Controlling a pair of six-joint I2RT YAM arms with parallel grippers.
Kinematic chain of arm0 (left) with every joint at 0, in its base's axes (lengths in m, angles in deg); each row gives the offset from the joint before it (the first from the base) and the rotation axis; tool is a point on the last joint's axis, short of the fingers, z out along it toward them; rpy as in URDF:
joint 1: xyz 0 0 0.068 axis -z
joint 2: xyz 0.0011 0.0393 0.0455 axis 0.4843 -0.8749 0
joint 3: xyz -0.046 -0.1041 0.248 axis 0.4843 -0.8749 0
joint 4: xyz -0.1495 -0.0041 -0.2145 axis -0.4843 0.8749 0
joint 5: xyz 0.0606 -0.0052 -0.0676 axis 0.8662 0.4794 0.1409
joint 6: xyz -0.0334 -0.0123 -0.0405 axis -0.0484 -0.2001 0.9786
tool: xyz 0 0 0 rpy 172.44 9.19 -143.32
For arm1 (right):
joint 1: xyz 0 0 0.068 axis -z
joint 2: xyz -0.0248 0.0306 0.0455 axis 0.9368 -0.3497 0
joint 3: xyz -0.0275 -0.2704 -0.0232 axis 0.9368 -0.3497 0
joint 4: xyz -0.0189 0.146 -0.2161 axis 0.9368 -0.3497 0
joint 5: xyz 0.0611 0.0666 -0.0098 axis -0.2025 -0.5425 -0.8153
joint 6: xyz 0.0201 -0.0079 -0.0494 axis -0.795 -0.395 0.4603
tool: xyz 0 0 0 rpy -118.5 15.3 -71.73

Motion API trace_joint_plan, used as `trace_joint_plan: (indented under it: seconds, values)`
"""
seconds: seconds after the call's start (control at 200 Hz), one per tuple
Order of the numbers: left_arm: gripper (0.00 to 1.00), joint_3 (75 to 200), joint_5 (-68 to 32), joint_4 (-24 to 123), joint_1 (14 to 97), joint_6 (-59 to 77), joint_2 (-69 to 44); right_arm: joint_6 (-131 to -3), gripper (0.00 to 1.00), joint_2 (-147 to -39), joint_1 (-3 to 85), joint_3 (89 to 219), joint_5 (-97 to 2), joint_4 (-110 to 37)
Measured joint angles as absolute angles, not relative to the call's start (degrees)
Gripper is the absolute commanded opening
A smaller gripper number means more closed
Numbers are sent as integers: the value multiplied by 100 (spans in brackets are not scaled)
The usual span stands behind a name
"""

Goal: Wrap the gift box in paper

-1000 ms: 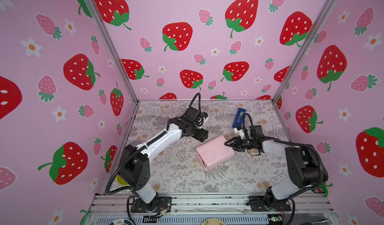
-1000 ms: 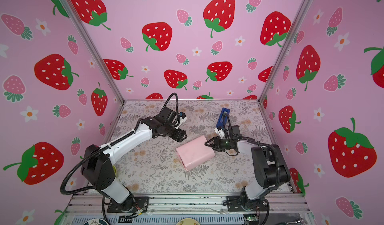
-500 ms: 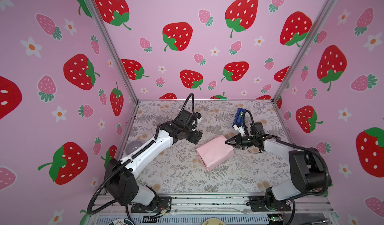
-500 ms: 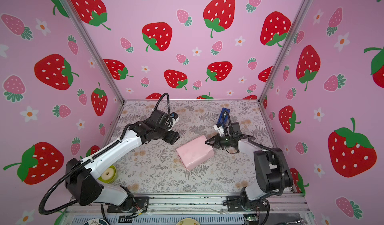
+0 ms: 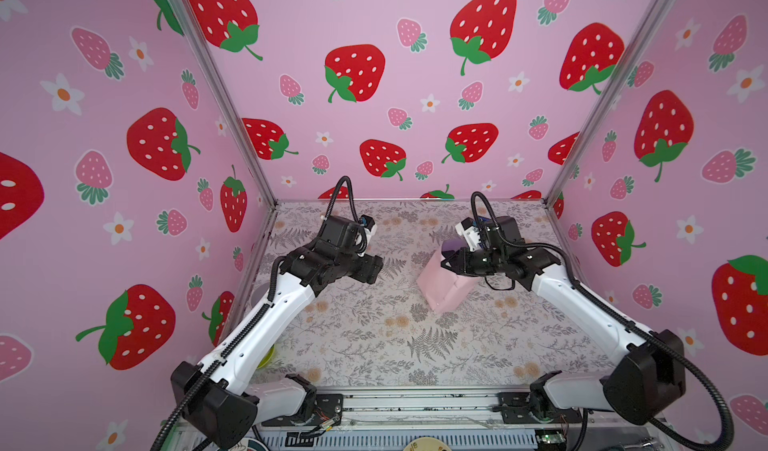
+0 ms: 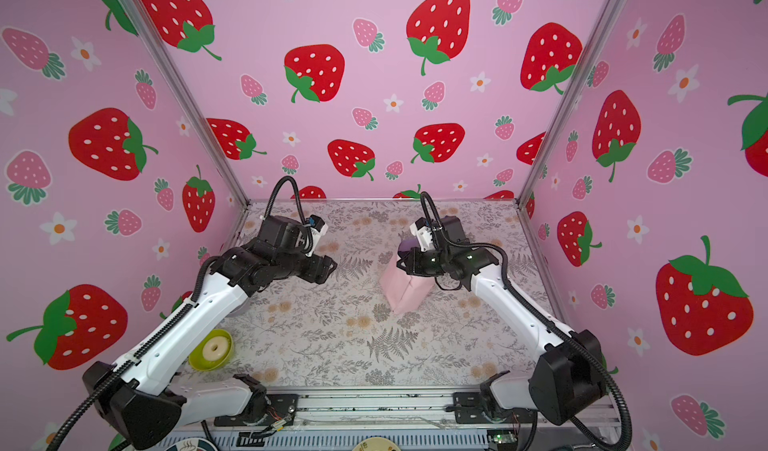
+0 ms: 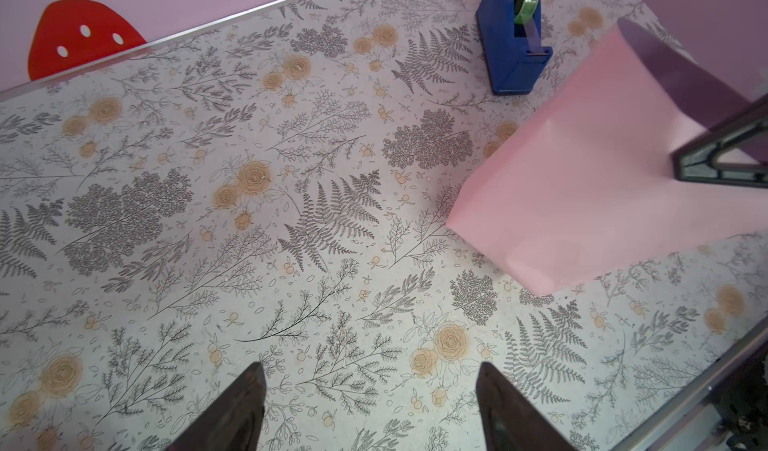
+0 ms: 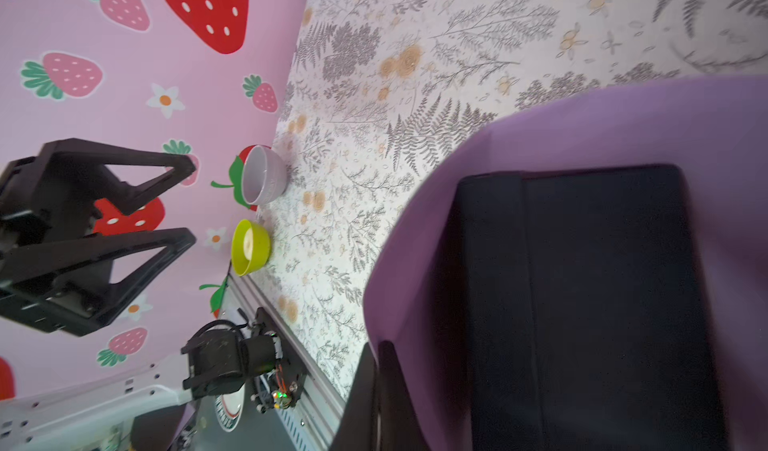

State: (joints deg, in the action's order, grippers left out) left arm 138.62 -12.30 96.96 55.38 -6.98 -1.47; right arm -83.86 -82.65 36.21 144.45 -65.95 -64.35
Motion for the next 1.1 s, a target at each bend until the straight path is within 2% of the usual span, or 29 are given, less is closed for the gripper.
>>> trace_joint_plan:
  seconds: [0.135,0.215,0.285,0.335,0.415,0.505,0.655,0.86,1.101]
  values:
    - [81,13516,-1114,9663,5385,-776,-56,-8394,0,-8293,3179,14438,-5989,-6697]
    - [81,13202,-1072,9597,5365,-757,-73,-8453,9,-8356,2928,14307,-5843,-6704]
    - [81,12937,-1077,9512,5365,-715,-73,-8519,26,-8450,2757,14272,-5766,-6728]
    - [81,12778,-1088,9405,5365,-669,-71,-8591,34,-8505,2668,14272,-5718,-6721]
    - [81,12594,-1096,9241,5359,-612,-67,-8591,42,-8536,2585,14309,-5668,-6774]
    - [81,12539,-1116,9149,5354,-593,-67,-8580,45,-8582,2578,14504,-5574,-6929]
    - [81,12537,-1096,9053,5332,-593,-67,-8530,40,-8704,2578,15124,-5388,-7242]
    - [81,12507,-1066,8999,5317,-586,-27,-8403,14,-8955,2456,15959,-4647,-7884]
    - [81,12505,-1066,8990,5317,-586,-25,-8217,6,-9729,2005,16370,-3624,-8446]
